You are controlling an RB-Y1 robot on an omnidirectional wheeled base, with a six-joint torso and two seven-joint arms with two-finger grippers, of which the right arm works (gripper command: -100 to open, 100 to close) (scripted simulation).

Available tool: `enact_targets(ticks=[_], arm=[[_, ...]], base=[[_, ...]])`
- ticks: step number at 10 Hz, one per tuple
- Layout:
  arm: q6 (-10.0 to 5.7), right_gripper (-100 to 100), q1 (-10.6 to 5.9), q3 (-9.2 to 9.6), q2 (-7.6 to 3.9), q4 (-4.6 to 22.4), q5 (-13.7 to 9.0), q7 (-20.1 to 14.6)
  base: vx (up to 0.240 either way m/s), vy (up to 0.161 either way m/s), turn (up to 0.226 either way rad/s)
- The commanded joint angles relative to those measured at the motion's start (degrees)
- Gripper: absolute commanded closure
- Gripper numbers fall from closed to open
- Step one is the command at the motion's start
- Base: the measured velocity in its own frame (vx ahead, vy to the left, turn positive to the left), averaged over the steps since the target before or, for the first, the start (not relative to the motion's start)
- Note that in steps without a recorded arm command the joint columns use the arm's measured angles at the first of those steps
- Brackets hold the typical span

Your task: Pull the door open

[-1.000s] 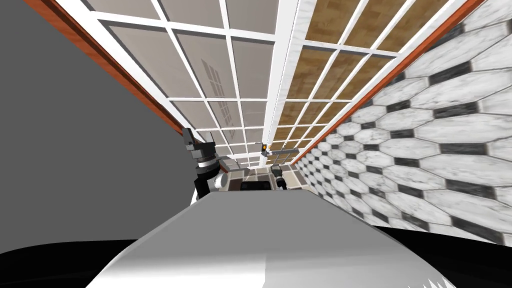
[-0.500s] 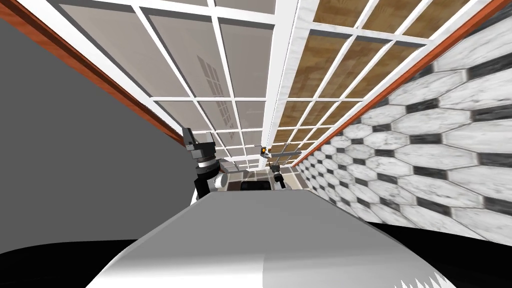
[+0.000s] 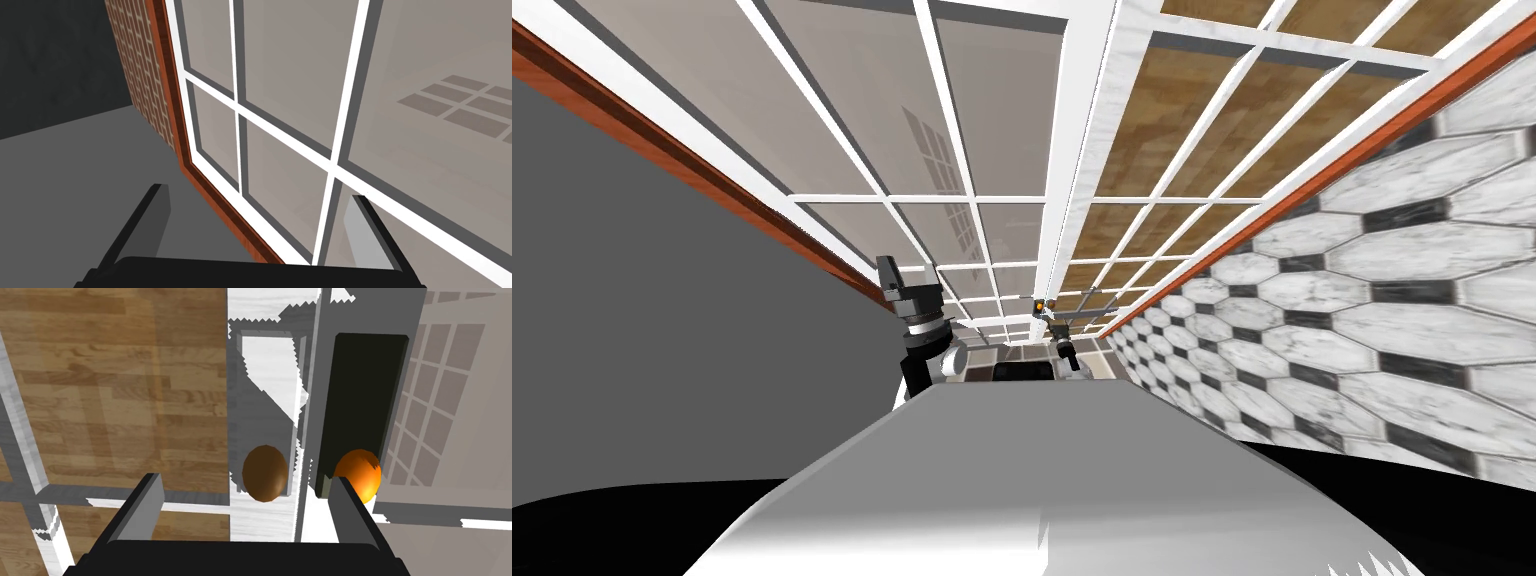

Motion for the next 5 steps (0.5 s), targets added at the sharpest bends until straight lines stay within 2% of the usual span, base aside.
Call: enact_targets(ticks=[1, 2, 3, 4, 5], arm=[[0.02, -100, -1.53, 0.21, 0.62, -0.8, 0.0, 0.0], [0.02, -100, -0.98, 0.21, 0.62, -2.6, 0.0, 0.0], [0.02, -100, -1.53, 0.21, 0.62, -3.0, 0.0, 0.0], [0.02, -100, -1.53, 0.21, 0.62, -1.1, 0.0, 0.0], [-0.25, -100, -3.45, 0.46, 1.37, -1.7, 0.0, 0.0]], base=[[0.099, -0.039, 0.044], [0.132, -0.052, 0.03], [0.075, -0.012, 0.002], [0.016, 0.014, -0.006], [0.136, -0.023, 0.059]])
